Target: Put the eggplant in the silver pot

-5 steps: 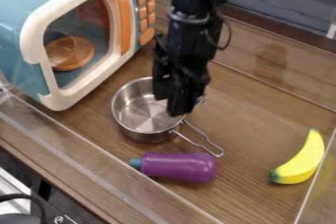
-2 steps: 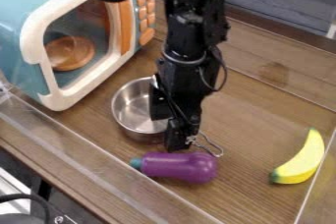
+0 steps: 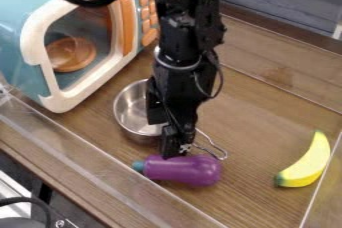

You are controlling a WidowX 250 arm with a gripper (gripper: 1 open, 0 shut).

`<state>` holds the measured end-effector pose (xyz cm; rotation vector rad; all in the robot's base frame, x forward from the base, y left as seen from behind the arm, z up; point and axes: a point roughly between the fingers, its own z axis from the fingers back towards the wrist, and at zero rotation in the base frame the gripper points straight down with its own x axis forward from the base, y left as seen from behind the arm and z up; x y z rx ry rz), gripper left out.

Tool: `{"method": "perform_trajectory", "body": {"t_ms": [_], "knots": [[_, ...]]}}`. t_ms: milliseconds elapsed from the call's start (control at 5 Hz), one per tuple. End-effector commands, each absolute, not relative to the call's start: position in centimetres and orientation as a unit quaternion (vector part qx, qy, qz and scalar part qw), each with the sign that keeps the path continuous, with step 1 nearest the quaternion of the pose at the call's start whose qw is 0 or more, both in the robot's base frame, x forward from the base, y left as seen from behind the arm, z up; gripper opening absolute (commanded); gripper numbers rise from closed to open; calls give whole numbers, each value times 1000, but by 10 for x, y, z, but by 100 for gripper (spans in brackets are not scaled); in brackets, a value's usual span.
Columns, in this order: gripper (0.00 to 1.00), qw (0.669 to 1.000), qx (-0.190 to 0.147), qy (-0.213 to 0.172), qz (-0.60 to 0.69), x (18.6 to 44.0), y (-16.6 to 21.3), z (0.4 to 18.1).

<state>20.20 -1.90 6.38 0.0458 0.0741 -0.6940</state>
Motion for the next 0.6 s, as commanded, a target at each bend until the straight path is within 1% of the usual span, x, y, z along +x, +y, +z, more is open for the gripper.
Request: {"method": "perform_trajectory", "body": {"t_ms": [0, 400], "knots": [[100, 932, 27, 21, -360, 204, -15, 59], [100, 926, 26, 15, -378, 213, -23, 60]]}}
